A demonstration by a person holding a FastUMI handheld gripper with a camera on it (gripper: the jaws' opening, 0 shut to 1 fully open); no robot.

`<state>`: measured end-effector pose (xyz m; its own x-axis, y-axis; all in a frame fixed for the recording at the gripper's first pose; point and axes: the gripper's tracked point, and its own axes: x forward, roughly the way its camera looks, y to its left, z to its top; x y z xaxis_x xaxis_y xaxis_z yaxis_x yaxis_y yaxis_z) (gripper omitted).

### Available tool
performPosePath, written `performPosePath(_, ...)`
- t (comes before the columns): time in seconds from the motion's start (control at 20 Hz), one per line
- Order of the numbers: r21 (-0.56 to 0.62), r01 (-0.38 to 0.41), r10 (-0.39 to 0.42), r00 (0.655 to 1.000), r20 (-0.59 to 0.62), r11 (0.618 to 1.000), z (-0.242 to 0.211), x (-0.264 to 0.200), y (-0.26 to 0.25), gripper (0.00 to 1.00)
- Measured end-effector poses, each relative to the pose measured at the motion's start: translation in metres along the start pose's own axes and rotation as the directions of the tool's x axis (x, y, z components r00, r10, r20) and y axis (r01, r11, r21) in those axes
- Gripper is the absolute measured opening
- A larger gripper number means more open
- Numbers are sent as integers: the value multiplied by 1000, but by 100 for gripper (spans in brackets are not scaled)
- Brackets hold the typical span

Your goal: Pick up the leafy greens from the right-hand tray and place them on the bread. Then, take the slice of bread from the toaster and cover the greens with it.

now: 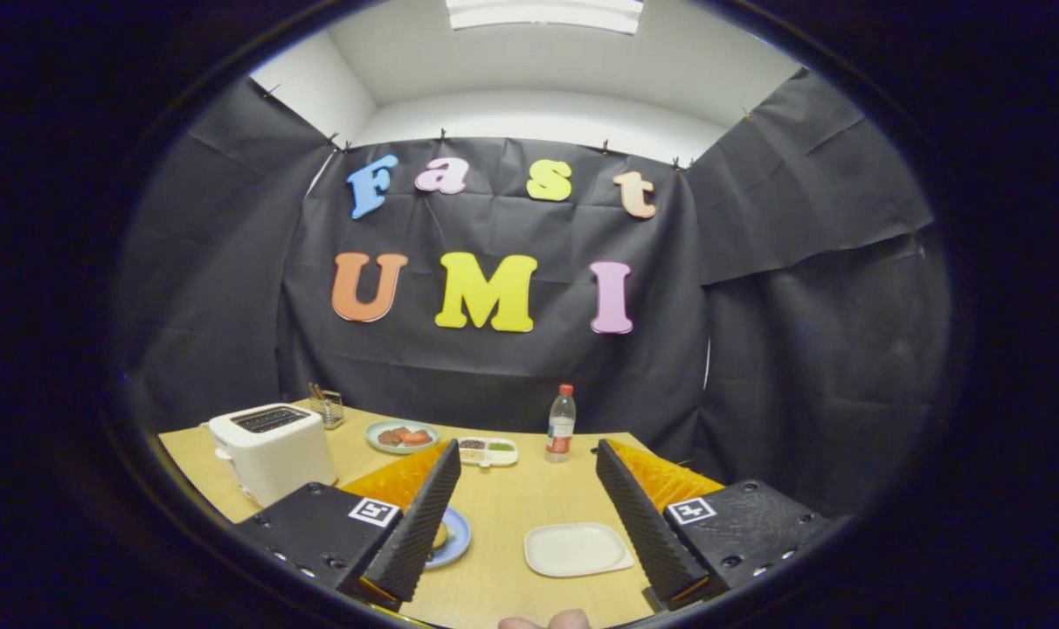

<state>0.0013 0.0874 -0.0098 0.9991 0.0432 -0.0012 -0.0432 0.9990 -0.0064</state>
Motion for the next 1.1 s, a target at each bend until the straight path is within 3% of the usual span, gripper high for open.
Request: performPosePath(1.1,17,-46,47,999,-10,999,0,-9,23,94)
